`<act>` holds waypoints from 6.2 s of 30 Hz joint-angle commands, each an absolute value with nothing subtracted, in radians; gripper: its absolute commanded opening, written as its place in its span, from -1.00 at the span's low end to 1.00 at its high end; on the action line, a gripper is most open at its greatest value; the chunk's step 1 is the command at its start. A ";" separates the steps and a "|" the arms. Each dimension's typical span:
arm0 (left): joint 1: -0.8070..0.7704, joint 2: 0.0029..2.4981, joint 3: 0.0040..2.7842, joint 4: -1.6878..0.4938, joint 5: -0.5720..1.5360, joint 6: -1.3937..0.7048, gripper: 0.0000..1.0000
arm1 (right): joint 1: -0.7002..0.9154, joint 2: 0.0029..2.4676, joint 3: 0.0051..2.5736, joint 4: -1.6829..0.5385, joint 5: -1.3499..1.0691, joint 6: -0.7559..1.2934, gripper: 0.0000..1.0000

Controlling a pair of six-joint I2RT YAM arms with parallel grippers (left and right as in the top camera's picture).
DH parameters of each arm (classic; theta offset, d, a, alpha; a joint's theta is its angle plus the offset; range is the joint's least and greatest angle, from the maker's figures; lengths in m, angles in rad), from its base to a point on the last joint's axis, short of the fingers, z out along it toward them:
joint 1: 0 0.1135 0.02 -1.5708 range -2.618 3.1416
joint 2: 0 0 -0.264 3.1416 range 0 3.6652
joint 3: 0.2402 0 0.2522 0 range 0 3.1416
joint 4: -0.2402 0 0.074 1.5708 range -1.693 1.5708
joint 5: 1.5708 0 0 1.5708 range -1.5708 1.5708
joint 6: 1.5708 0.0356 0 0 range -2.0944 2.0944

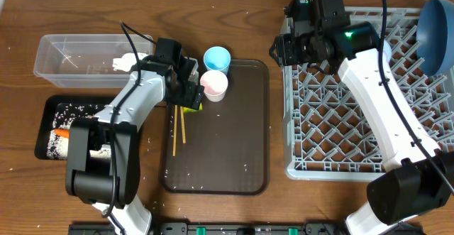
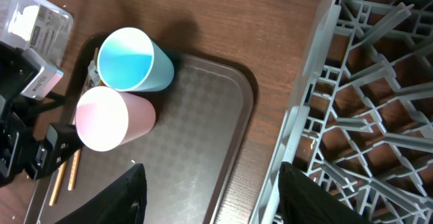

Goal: Sort waste into correct bins and load items into the dishwasher rack
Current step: 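Grasp the foil and yellow wrapper with the left gripper, then carry the wrapper left and release it into the clear bin, then move the left gripper back to the pink cup on the tray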

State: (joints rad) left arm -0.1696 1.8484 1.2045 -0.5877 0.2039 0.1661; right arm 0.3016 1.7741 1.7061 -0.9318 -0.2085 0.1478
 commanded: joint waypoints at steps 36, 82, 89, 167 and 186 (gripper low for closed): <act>-0.215 1.892 1.205 -0.524 0.190 0.309 0.70 | 0.295 1.779 1.708 -0.938 -0.205 0.118 0.14; -0.311 1.837 1.084 -0.472 0.052 -0.265 0.35 | 0.295 1.779 1.708 -0.960 -0.206 0.118 0.15; -0.311 1.885 1.084 -0.458 0.059 -0.265 0.33 | 0.295 1.779 1.708 -0.962 -0.206 0.118 0.15; 0.071 1.708 1.268 -0.163 -0.186 -0.146 0.81 | 0.295 1.779 1.708 -0.969 -0.206 0.114 0.15; -0.071 1.698 1.635 -0.914 0.015 -0.011 0.85 | 0.295 1.779 1.708 -0.969 -0.206 0.114 0.26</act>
State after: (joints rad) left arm -0.0135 1.7039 1.6230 -0.8814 -0.0048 -0.0834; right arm 0.3016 1.7741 1.7061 -0.9691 -0.2085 0.1242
